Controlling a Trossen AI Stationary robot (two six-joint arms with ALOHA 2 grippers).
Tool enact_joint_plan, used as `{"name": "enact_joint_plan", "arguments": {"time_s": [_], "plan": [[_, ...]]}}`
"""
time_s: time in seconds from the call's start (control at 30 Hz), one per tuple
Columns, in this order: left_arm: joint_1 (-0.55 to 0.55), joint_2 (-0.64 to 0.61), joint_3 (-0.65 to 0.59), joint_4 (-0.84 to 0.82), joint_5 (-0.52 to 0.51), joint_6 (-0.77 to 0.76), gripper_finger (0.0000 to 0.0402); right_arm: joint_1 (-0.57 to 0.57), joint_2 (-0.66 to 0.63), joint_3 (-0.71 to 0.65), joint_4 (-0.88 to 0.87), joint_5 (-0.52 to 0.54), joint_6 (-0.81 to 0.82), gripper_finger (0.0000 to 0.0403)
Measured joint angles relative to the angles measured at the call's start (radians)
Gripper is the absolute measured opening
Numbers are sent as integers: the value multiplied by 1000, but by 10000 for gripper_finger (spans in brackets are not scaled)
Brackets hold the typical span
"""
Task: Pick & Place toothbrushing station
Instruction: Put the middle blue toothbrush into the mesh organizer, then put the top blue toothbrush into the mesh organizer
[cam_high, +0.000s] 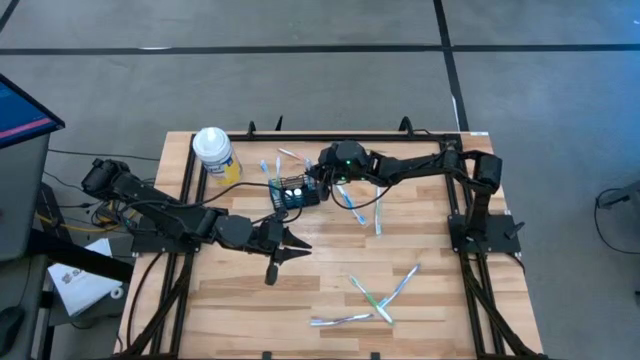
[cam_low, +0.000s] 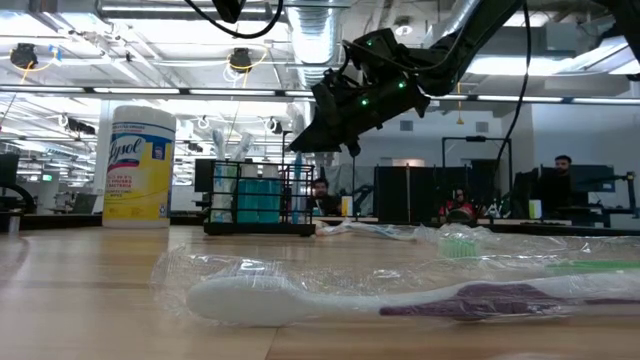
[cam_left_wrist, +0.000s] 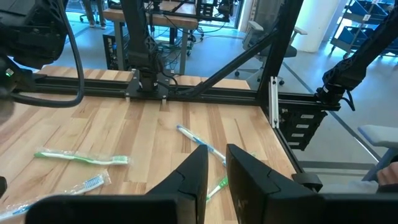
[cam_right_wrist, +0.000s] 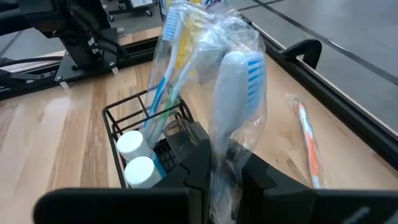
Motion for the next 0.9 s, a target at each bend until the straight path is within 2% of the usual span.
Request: {"name": "enact_joint_plan", "arguments": {"time_s": [0.33, 0.67, 0.9], "plan": [[0, 0, 0, 0, 0, 0, 53, -6, -12, 0, -8, -25, -23, 50], [0, 0, 0, 0, 0, 0, 53, -6, -15, 0, -38, -25, -27, 145], [0, 0, 0, 0, 0, 0, 53, -20, -55, -2, -128, -25, -36, 209]]}}
